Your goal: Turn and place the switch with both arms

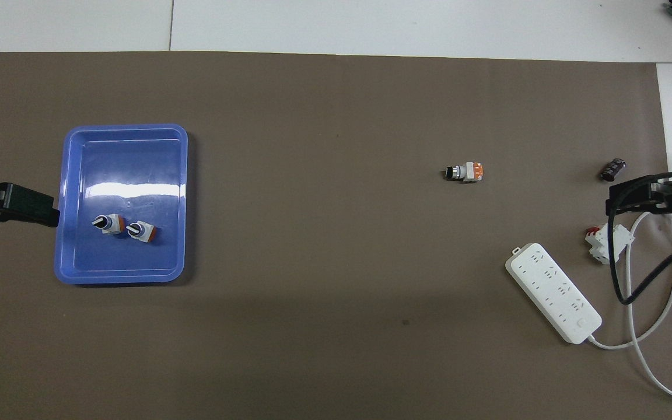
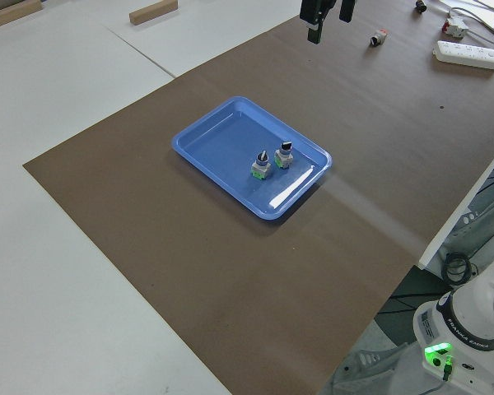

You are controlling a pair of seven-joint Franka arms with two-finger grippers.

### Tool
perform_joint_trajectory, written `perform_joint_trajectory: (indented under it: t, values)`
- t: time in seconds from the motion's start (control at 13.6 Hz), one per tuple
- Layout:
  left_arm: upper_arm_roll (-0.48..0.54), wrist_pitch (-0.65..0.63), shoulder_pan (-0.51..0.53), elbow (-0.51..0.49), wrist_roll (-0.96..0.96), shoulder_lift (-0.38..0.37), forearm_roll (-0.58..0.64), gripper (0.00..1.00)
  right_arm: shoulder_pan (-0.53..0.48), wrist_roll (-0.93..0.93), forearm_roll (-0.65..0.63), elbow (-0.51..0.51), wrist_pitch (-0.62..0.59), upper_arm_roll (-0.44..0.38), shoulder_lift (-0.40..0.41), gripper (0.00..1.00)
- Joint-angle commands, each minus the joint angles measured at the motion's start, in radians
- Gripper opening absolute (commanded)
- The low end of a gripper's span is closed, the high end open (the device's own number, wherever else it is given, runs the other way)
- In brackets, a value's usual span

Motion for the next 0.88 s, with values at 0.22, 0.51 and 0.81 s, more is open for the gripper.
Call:
perform_joint_trajectory:
  t: [0.22, 0.51, 0.81]
  values:
    - [-0.001, -0.001, 0.006, -0.022, -0.008, -0.021, -0.007, 1.00, -0.007, -0.006, -0.011, -0.015, -0.010, 0.004, -0.017, 1.00]
    - [-0.001, -0.001, 0.006, -0.022, -0.008, -0.021, -0.007, 1.00, -0.004, 0.015, 0.001, -0.067, 0.108, 0.004, -0.034, 1.00]
    - [-0.001, -0.001, 0.006, -0.022, -0.008, -0.021, -0.007, 1.00, -0.003, 0.273, 0.001, -0.187, 0.349, 0.004, -0.014, 1.00]
